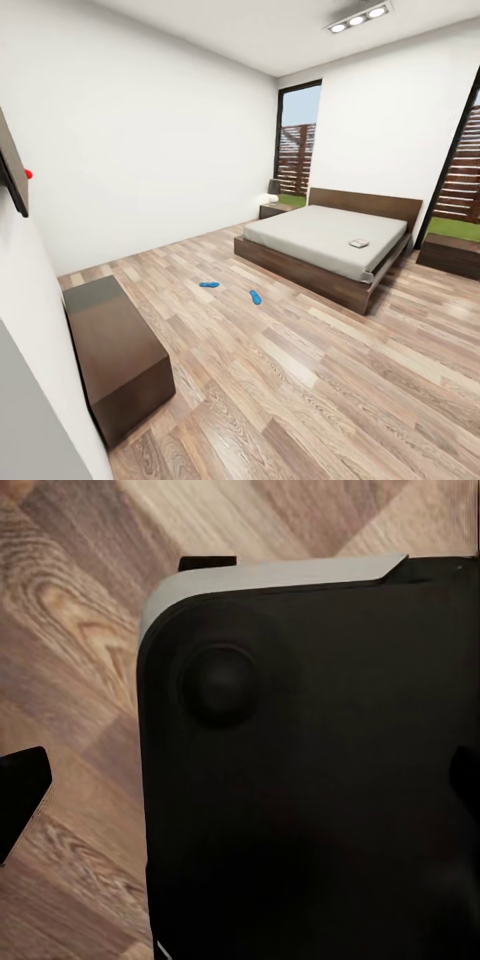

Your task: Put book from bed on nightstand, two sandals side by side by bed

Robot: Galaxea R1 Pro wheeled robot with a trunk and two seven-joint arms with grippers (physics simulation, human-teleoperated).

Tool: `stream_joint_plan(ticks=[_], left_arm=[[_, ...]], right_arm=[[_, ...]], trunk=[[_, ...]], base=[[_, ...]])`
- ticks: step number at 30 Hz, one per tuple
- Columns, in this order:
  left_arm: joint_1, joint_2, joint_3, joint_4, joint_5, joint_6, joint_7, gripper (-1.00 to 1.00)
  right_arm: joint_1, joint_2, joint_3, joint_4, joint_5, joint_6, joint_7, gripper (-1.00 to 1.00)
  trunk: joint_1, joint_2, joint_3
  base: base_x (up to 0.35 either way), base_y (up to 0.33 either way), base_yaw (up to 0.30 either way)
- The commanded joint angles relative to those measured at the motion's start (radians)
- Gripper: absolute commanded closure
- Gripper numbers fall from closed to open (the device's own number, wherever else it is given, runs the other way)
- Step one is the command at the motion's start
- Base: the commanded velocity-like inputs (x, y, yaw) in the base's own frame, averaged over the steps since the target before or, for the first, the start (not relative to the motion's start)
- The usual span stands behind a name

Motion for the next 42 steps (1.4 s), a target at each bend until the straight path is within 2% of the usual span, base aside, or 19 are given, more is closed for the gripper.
stream_joint_plan(ticks=[1,14,20,29,33,37,42], left_arm=[[0.000,0.000,0.000,-0.001,-0.001,-0.005,0.000,-1.00],[0.000,0.000,0.000,-0.006,-0.001,-0.007,-0.001,-1.00],[0.000,0.001,0.000,-0.042,0.001,-0.008,-0.001,-1.00],[0.000,0.000,0.001,-0.160,0.004,-0.006,0.000,-1.00],[0.000,0.000,0.001,-0.245,0.005,-0.004,0.001,-1.00],[-0.001,0.000,0.002,-0.348,0.005,-0.002,0.002,-1.00],[-0.002,-0.005,0.003,-0.420,0.007,-0.001,0.003,-1.00]], right_arm=[[0.000,0.000,-0.001,0.000,0.000,0.000,0.001,-1.00],[0.000,0.000,-0.001,0.000,0.000,0.000,0.001,-1.00],[0.000,0.000,-0.001,0.000,0.000,-0.001,0.001,-1.00],[0.000,-0.001,-0.001,-0.012,0.003,-0.002,0.002,-1.00],[0.000,-0.004,-0.002,-0.045,0.003,-0.003,0.002,-1.00],[0.000,-0.007,-0.002,-0.163,0.003,-0.002,0.001,-1.00],[0.000,-0.008,-0.004,-0.258,0.002,-0.001,-0.002,-1.00]], trunk=[[0.000,0.000,-0.001],[0.000,0.000,-0.001],[0.000,0.000,-0.001],[0.000,0.000,-0.001],[0.000,0.000,-0.001],[0.000,0.000,-0.001],[0.000,0.000,-0.001]], base=[[0.000,0.000,-0.241],[0.000,0.000,-0.235],[0.000,0.000,-0.130],[0.000,0.000,-0.016],[0.000,0.000,-0.002],[0.000,0.000,0.000],[0.000,0.000,0.000]])
